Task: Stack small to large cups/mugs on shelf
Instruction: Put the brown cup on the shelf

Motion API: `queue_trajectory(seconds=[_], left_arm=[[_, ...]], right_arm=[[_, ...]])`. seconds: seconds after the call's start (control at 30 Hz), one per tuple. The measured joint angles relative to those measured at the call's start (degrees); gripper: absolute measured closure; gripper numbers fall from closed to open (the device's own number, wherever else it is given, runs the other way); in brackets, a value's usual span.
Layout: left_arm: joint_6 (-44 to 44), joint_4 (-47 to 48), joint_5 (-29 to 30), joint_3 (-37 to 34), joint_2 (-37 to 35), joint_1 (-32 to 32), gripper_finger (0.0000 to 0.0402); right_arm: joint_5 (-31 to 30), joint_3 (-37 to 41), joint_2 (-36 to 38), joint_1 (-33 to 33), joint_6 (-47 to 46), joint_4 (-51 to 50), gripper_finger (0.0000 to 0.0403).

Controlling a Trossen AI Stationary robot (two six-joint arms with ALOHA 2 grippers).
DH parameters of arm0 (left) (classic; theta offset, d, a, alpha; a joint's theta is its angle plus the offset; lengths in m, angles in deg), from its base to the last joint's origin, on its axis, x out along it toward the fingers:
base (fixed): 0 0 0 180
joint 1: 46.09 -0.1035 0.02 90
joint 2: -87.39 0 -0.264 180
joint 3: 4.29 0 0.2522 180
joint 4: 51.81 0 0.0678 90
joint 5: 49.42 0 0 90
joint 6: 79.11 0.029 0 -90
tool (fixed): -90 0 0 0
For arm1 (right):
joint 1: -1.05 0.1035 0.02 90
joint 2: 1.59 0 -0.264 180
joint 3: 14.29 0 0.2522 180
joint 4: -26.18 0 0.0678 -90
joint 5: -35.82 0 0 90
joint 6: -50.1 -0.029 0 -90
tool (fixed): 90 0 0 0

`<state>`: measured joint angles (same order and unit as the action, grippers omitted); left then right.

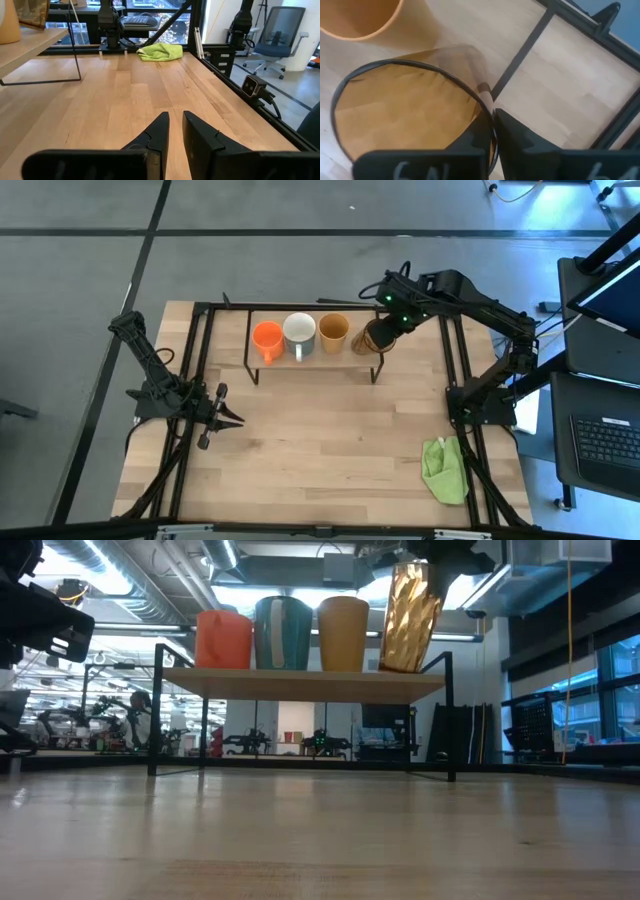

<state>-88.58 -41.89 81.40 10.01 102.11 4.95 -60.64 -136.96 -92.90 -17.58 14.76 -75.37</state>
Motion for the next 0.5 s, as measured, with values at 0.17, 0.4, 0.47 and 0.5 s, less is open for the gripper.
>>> queue_trajectory(seconds=[0.17,0.4,0.47,0.5], left_arm=[[0.0,0.02,0.0,0.0,-0.02,-0.02,0.0356],[0.0,0.02,0.0,0.0,-0.02,-0.02,0.0352],[0.0,0.0,0.0,0.0,0.0,-0.01,0.0354],[0.0,0.02,0.0,0.0,-0.02,-0.01,0.0355]], right_arm=[[0.0,0.0,0.02,0.02,1.12,0.94,0.036],[-0.02,0.0,0.02,0.0,1.5,1.49,0.0346],[-0.02,0.0,0.02,0.0,1.7,1.69,0.0346],[-0.02,0.0,0.02,0.0,2.23,2.16,0.0346]])
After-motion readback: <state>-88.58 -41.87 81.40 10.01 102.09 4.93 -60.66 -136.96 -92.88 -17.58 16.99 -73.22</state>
